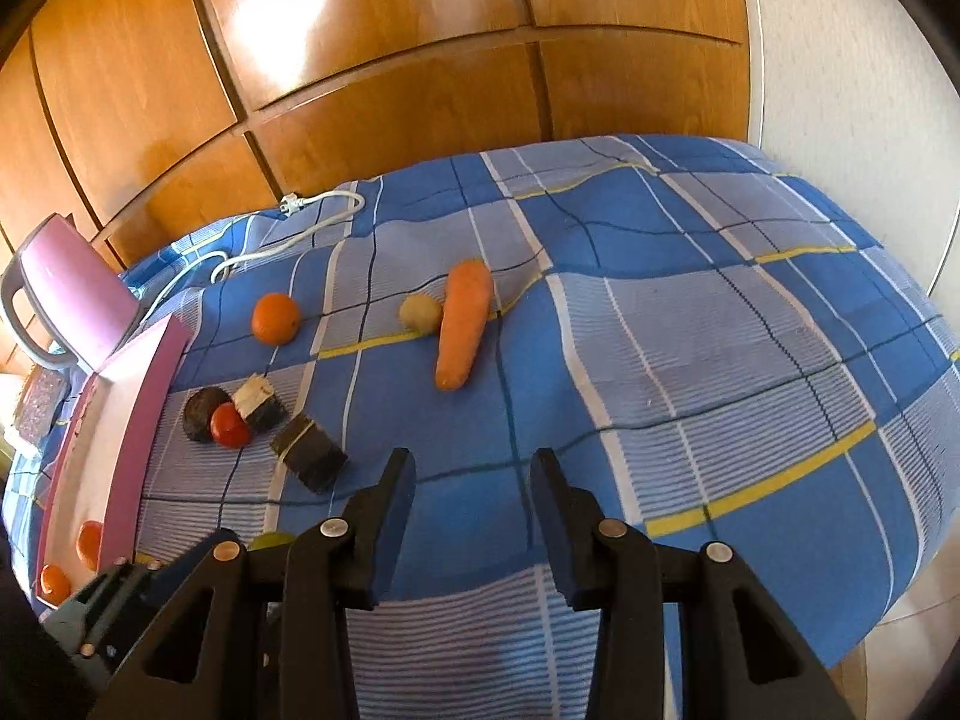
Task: Organize fruits
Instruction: 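Close the left tool around the green lime and lift it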
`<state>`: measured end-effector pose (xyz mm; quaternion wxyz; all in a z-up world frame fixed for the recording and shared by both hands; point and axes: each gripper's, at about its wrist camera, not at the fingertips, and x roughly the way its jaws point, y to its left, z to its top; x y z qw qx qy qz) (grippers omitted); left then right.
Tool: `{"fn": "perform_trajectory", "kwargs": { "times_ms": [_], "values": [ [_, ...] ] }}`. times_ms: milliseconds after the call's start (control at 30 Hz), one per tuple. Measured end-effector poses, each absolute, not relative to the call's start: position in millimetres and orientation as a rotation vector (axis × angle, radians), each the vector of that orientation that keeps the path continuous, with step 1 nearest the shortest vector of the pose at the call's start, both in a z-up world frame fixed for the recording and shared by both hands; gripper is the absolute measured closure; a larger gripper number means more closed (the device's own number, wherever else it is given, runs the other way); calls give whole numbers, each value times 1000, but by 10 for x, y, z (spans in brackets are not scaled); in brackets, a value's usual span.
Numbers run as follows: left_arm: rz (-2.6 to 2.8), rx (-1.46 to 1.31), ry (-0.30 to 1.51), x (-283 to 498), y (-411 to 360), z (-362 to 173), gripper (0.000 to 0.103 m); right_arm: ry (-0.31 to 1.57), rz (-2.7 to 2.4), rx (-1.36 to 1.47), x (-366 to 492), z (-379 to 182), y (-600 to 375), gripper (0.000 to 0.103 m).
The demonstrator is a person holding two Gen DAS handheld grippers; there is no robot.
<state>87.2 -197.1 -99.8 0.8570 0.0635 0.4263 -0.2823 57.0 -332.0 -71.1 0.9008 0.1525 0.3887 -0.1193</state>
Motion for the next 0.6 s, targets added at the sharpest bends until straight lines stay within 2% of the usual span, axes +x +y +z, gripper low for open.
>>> {"fn": "perform_trajectory", "kwargs": {
  "times_ms": [300,600],
  "values": [
    [-399,102,806,952,-1563,-1057,67,769,-284,172,746,-597,-3240,63],
    [-371,122,732,944,-1474,-1147,67,755,-284,51,882,-575,-3015,63]
  ]
}}
